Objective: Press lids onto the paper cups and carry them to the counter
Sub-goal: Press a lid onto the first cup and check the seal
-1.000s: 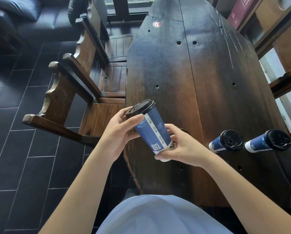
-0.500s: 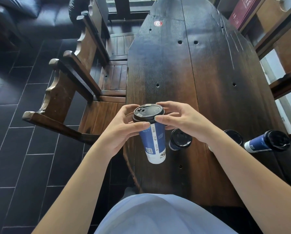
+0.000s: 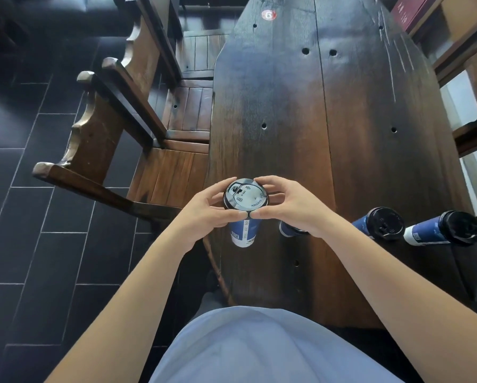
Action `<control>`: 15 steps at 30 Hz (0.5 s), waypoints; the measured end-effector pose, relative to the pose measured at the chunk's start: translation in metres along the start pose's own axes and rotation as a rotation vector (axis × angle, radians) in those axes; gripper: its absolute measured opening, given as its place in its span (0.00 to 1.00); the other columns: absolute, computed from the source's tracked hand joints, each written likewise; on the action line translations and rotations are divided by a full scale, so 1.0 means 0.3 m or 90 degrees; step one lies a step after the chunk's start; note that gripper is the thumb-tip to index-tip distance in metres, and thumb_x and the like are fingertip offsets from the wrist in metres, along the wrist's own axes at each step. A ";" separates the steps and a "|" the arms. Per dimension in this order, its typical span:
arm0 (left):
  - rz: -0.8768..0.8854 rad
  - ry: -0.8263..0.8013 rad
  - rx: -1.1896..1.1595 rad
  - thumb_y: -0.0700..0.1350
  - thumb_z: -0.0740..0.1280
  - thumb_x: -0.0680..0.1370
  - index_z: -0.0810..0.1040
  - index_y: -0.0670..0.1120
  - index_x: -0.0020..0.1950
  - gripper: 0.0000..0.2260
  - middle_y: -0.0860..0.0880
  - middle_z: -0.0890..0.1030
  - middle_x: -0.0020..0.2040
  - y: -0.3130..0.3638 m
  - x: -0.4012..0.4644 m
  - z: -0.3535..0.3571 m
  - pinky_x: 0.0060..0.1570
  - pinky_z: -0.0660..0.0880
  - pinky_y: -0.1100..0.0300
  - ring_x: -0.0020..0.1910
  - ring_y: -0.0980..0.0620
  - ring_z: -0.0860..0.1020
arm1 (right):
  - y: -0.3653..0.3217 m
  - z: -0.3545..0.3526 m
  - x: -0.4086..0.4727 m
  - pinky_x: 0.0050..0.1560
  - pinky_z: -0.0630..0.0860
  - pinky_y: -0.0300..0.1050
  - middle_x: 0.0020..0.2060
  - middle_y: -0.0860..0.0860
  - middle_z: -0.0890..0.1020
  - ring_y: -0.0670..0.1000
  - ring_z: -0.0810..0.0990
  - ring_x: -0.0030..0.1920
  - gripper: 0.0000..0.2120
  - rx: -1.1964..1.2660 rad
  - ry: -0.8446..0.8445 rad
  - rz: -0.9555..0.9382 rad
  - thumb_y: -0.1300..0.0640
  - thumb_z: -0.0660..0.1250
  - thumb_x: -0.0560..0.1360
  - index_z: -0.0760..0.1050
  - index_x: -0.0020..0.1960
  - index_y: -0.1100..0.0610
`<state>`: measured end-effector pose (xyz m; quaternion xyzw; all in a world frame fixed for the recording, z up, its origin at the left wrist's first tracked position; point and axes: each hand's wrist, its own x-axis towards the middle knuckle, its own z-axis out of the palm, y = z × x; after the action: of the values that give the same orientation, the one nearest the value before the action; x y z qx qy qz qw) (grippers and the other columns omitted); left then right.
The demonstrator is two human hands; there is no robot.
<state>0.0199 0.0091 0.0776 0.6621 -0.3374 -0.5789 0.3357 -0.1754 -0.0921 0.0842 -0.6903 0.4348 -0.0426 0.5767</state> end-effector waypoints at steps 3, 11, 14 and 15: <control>-0.004 0.017 0.066 0.42 0.77 0.76 0.69 0.57 0.78 0.33 0.59 0.76 0.64 -0.045 0.041 0.009 0.52 0.76 0.67 0.66 0.54 0.75 | 0.054 0.044 0.039 0.48 0.74 0.29 0.65 0.45 0.79 0.45 0.77 0.63 0.33 -0.044 0.020 0.015 0.55 0.80 0.71 0.71 0.72 0.48; 0.010 0.036 0.181 0.44 0.80 0.74 0.69 0.58 0.78 0.36 0.55 0.77 0.73 -0.175 0.133 -0.010 0.71 0.73 0.49 0.71 0.50 0.75 | 0.174 0.133 0.119 0.66 0.75 0.38 0.65 0.45 0.79 0.45 0.78 0.65 0.36 -0.062 0.034 0.016 0.59 0.81 0.69 0.70 0.71 0.50; 0.010 0.040 0.174 0.42 0.80 0.74 0.69 0.57 0.78 0.36 0.55 0.77 0.73 -0.208 0.157 -0.014 0.72 0.74 0.49 0.72 0.49 0.75 | 0.199 0.159 0.152 0.68 0.75 0.42 0.66 0.44 0.78 0.45 0.77 0.66 0.37 -0.087 0.037 0.018 0.59 0.81 0.69 0.68 0.73 0.48; 0.010 0.040 0.174 0.42 0.80 0.74 0.69 0.57 0.78 0.36 0.55 0.77 0.73 -0.220 0.163 -0.016 0.72 0.74 0.48 0.72 0.49 0.75 | 0.208 0.168 0.163 0.69 0.74 0.43 0.67 0.43 0.77 0.45 0.76 0.67 0.38 -0.097 0.036 0.020 0.59 0.80 0.70 0.67 0.74 0.47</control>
<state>0.0336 0.0046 -0.0034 0.7166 -0.4073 -0.5043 0.2573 -0.1513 -0.0829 -0.0060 -0.7235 0.4640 -0.0199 0.5107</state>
